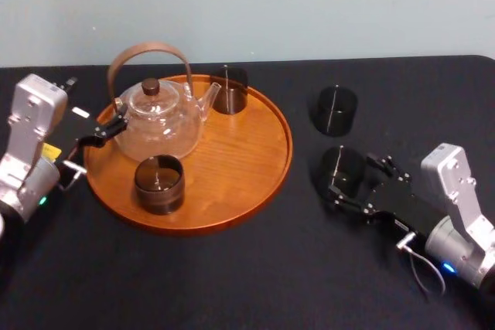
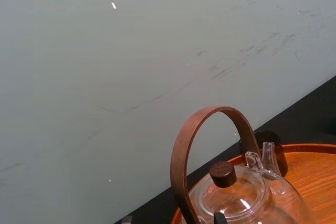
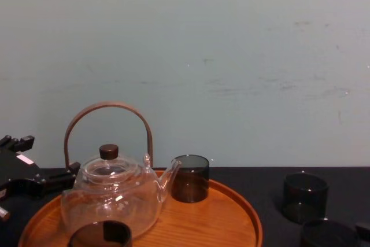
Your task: Pick up the glass from the table and place it on the tray.
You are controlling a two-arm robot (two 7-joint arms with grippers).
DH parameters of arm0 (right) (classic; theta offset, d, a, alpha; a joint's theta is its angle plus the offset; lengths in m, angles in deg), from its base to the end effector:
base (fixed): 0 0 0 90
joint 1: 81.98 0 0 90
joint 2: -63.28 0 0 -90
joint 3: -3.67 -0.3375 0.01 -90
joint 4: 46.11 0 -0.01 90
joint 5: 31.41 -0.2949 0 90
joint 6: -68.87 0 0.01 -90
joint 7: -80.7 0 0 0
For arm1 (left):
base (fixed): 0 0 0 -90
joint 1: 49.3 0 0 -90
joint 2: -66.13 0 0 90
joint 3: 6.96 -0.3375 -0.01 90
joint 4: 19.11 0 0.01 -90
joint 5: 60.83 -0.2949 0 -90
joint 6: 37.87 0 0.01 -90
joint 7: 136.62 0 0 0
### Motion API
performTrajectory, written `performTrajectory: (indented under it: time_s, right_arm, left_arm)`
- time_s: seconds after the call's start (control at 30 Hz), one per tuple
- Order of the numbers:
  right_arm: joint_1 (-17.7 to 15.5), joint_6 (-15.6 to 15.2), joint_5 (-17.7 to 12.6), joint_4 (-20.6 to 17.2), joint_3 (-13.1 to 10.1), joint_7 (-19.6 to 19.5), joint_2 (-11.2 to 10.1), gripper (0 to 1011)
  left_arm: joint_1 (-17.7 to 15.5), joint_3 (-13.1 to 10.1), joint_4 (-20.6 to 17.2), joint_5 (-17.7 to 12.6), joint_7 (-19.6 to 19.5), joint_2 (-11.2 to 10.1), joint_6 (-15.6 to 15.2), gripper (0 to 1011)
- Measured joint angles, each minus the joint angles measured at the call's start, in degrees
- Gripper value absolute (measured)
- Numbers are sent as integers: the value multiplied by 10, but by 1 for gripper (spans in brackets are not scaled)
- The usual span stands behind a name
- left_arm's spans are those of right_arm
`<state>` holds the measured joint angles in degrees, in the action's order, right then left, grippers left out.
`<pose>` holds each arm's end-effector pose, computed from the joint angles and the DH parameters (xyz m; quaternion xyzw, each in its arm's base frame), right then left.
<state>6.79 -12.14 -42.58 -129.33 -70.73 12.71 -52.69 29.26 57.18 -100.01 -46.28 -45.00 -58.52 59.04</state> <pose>0.2920 -0.0921 -0.3863 -0.1216 -0.0432 -0.4496 0.8838 0.3527 0.1134 -0.3378 0.1414 -0.1325 0.5800 0.7913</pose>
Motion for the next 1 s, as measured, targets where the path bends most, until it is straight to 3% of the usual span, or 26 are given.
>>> performTrajectory:
  time_s: [0.6,1.0]
  right_arm:
    - [57,5,8,66,14,24,35,1002]
    - [60,4,3,70,15,27,38,978]
  left_arm:
    - [0,0,0,0,0,0,0,1010]
    - [0,0,0,0,0,0,0,1009]
